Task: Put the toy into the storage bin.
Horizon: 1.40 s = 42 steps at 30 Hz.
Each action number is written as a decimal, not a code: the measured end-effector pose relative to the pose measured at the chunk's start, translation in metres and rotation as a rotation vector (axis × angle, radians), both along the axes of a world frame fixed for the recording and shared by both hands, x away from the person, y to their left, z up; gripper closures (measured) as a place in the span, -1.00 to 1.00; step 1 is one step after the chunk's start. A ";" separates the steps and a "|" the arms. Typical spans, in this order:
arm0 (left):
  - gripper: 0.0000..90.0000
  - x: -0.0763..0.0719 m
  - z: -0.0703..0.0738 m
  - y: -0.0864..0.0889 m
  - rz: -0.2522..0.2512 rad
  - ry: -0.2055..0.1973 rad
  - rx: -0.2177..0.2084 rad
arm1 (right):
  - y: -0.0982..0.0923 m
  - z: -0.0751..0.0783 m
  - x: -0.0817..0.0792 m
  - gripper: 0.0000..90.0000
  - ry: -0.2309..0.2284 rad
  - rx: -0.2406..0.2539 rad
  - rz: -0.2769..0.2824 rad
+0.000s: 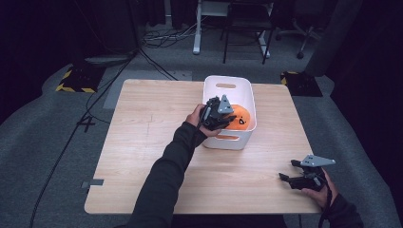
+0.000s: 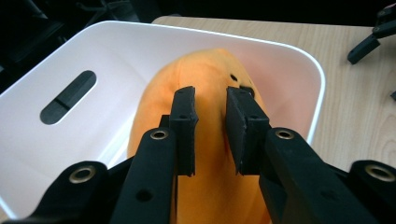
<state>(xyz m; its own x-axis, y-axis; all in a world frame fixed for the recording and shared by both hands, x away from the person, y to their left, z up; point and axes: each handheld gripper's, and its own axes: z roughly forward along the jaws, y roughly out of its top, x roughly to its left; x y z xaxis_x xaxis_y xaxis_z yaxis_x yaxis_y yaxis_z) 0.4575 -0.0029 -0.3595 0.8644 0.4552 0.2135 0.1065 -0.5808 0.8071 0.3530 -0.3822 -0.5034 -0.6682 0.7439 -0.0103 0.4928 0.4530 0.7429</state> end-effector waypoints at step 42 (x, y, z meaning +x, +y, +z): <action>-0.44 0.002 0.005 0.015 0.140 0.024 -0.049 | 0.000 0.000 0.000 -0.63 0.001 0.000 -0.001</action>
